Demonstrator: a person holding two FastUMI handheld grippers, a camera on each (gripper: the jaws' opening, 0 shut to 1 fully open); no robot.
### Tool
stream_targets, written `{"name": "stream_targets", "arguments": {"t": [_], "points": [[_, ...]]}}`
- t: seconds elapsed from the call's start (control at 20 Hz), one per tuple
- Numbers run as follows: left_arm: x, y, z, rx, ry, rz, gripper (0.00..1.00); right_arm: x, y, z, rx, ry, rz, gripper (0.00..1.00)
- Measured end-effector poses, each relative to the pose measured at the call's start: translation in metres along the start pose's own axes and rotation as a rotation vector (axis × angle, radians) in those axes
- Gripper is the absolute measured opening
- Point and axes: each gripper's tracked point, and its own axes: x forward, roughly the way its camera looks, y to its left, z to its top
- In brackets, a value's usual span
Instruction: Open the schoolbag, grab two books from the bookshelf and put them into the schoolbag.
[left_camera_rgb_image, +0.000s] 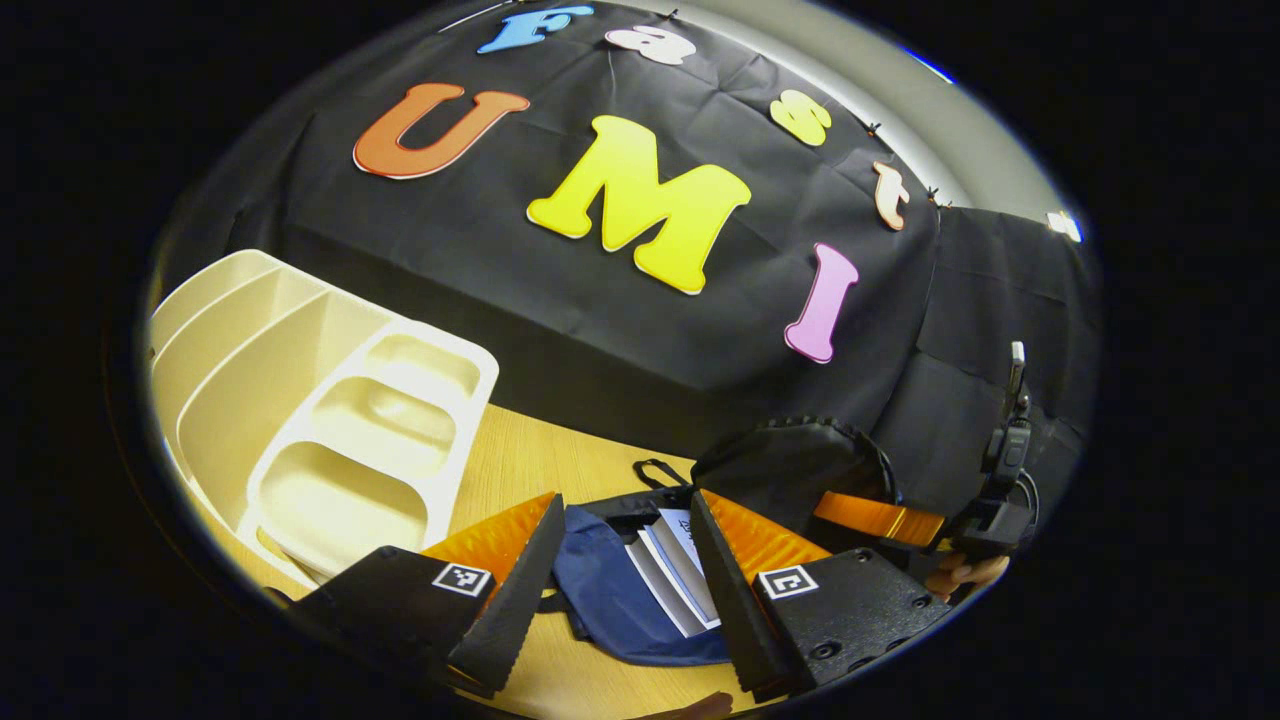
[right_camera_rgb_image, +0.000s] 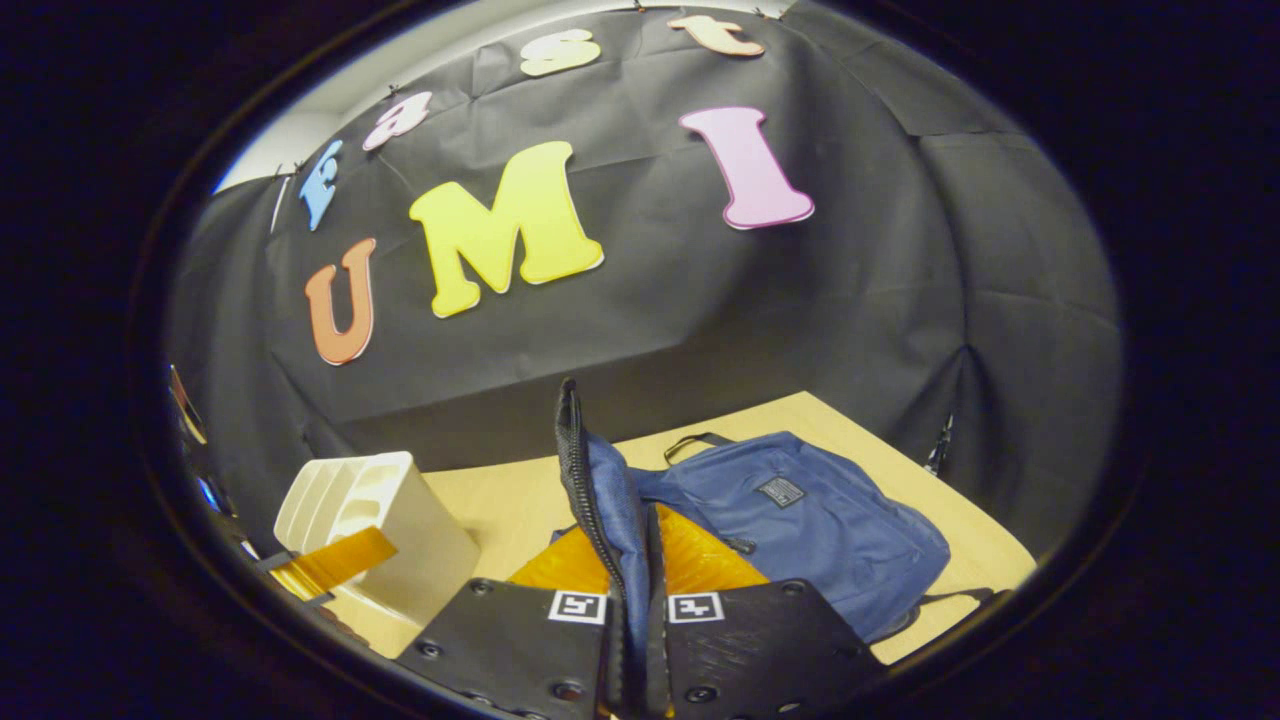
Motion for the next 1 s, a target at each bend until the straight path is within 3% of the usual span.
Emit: {"name": "stream_targets", "arguments": {"t": [0.5, 0.65, 0.75, 1.0], "points": [[-0.068, 0.046, 0.020, 0.157, -0.041, 0.177, 0.82, -0.022, -0.015, -0.026, 0.117, -0.018, -0.034, 0.10], [-0.082, 0.054, 0.024, 0.152, -0.049, 0.212, 0.82, -0.030, -0.012, -0.030, 0.081, -0.034, -0.041, 0.17], [-0.093, 0.058, 0.022, 0.160, -0.055, 0.245, 0.82, -0.038, -0.011, -0.031, 0.065, -0.045, -0.042, 0.30], [-0.131, 0.063, 0.017, 0.187, -0.075, 0.301, 0.82, -0.053, -0.008, -0.043, 0.098, -0.034, -0.022, 0.35]]}}
